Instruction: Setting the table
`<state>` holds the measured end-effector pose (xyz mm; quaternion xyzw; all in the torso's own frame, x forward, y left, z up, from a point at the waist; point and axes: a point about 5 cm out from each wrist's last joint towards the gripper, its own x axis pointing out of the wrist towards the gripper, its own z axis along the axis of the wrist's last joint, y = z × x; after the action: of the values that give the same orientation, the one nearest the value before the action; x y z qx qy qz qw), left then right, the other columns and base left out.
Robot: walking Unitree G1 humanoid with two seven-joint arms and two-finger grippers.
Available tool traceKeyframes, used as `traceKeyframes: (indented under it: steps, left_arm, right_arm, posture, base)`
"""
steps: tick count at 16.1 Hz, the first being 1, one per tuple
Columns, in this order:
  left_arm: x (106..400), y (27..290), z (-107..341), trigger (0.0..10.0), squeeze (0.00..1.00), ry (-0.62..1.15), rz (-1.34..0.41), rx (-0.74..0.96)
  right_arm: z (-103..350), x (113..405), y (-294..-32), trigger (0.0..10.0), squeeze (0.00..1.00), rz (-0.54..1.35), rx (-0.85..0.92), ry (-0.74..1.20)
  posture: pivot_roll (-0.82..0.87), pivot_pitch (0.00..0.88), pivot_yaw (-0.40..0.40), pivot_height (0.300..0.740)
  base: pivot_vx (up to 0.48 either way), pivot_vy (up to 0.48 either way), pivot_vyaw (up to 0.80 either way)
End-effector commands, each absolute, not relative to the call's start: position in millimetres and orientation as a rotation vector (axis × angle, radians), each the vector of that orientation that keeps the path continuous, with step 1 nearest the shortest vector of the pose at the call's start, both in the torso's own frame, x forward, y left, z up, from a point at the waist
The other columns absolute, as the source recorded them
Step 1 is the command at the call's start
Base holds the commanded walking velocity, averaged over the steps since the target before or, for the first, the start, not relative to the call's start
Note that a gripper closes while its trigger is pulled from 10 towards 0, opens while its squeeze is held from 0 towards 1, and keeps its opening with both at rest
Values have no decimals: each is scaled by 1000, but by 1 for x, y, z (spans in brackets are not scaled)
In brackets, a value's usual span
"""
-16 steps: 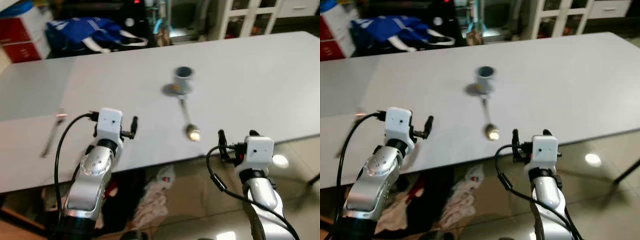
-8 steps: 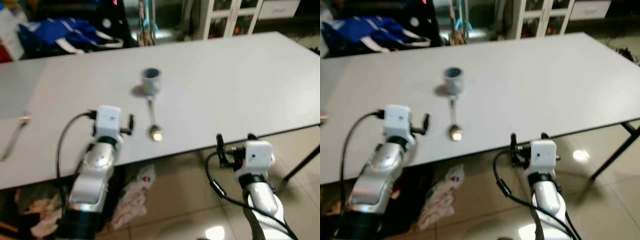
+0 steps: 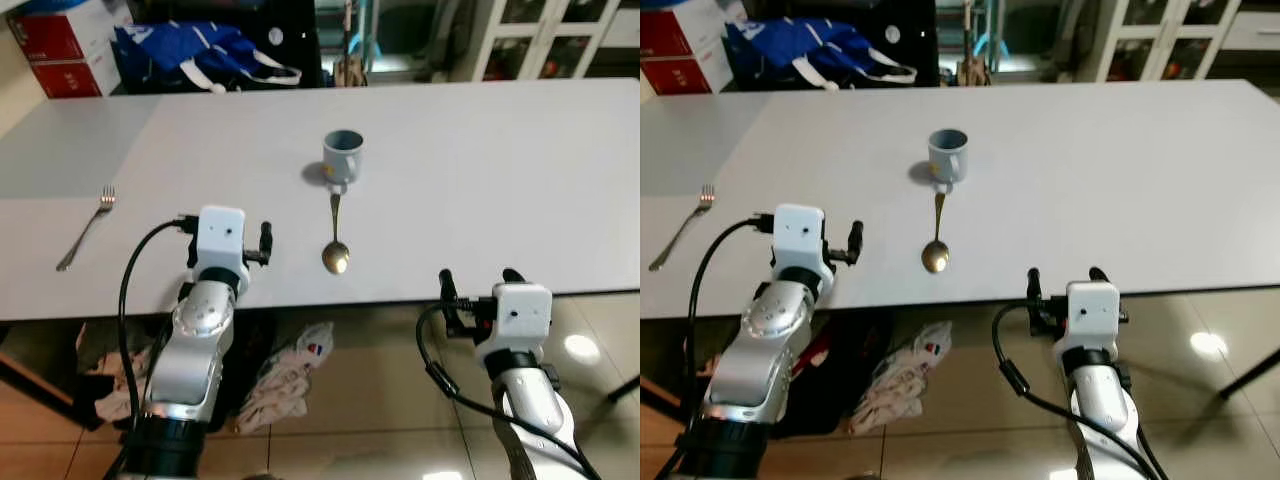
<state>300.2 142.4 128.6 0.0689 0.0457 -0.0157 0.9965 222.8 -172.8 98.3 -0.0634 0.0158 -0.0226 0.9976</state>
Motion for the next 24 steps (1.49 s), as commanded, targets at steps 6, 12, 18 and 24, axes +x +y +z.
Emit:
traceKeyframes:
  steps: [6,12,18,24]
  left_arm:
    - [302,140,132,10000,0,69,-27,147]
    - [303,139,128,10000,0,98,-20,126]
    - [303,136,124,10000,0,112,-20,111]
    - [310,139,124,10000,0,126,-10,120]
  right_arm:
    - [101,222,-170,10000,0,-18,-136,23]
    - [99,225,-170,10000,0,-18,-123,30]
    - [100,226,-171,10000,0,-3,-120,24]
    - [99,230,-168,10000,0,11,-118,25]
  posture:
    - [-194,17,41,727]
    - [-190,13,41,727]
    - [-191,0,40,727]
    - [-185,0,41,727]
  base:
    - [0,0,235]
    - [0,225,0]
    - [0,477,267]
    - [0,480,132]
